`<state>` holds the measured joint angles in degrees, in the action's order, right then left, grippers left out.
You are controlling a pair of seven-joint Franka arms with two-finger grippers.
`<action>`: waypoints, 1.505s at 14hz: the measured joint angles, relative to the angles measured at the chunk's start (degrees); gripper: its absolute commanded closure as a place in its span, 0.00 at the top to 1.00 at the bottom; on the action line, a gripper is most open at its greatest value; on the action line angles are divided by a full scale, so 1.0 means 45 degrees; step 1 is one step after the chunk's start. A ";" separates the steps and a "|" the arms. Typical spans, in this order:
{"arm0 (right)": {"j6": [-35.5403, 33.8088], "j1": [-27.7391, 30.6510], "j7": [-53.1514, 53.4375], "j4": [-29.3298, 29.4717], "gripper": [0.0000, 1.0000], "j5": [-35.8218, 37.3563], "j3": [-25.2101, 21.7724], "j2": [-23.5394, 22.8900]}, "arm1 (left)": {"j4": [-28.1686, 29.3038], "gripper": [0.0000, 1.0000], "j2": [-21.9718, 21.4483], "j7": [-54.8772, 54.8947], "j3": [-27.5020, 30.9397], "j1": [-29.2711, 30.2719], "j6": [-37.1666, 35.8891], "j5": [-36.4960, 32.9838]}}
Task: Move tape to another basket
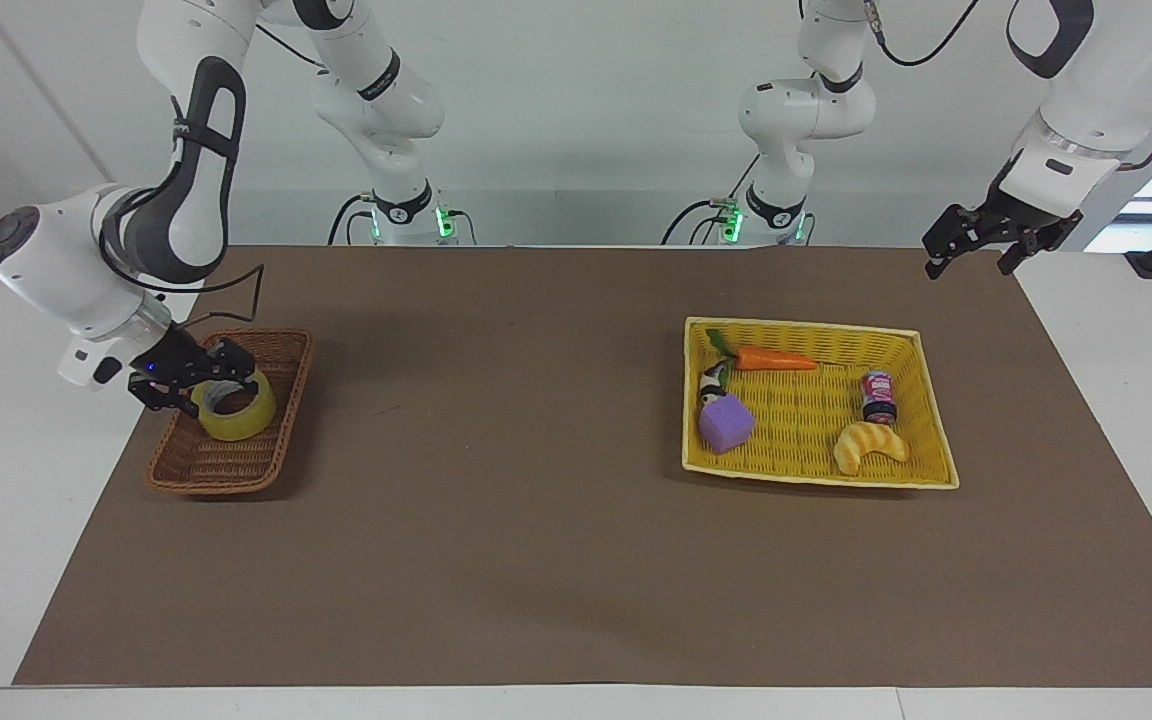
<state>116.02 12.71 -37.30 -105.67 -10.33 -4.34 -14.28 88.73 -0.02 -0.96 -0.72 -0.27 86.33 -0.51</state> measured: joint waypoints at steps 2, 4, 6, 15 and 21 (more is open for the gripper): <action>0.0001 -0.0912 0.2255 0.0087 1.00 0.1014 0.0019 0.0094 | 0.0000 1.00 0.0000 0.0000 0.0000 0.0000 0.0000 0.0000; 0.0000 -0.1833 0.4136 0.0088 1.00 0.1418 0.0032 0.0138 | 0.0000 1.00 0.0000 0.0000 0.0000 0.0000 0.0000 0.0000; 0.0000 -0.2462 0.5596 0.0086 1.00 0.1547 0.0034 0.0139 | 0.0000 1.00 0.0000 0.0000 0.0000 0.0000 0.0000 0.0000; -0.1175 -0.3383 0.8720 0.0044 1.00 0.1631 0.0031 0.1255 | 0.0000 1.00 0.0000 0.0000 0.0000 0.0000 0.0000 0.0000; -0.3533 -0.3392 0.8899 0.0536 1.00 0.2043 -0.0153 0.3356 | 0.0000 1.00 -0.0001 0.0000 0.0000 0.0000 0.0000 0.0000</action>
<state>100.12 -2.55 2.74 -103.26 -1.14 -5.02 0.83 88.73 -0.02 -0.96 -0.72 -0.27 86.33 -0.51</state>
